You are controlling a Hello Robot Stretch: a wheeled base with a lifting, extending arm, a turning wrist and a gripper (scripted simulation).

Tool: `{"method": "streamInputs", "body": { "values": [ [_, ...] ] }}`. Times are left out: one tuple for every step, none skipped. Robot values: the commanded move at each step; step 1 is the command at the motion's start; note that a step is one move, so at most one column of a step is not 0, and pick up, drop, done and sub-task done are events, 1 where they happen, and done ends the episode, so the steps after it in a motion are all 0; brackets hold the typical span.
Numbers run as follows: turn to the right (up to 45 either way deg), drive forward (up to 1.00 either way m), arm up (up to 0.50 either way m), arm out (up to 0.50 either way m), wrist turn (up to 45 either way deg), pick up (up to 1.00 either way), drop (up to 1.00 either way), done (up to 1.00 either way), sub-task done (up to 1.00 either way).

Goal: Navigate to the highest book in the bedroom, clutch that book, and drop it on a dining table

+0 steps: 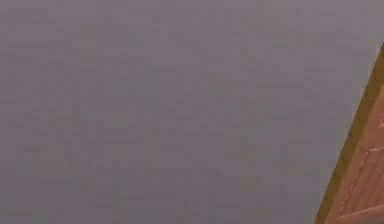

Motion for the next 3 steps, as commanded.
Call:
{"method": "streamInputs", "body": {
  "values": [
    [45.0,0.00,0.00,0.00,0.0,0.00,0.00,0.00,0.00],
    [30.0,0.00,0.00,0.00,0.0,0.00,0.00,0.00,0.00],
    [0.0,1.00,0.00,0.00,0.0,0.00,0.00,0.00,0.00]
  ]
}}
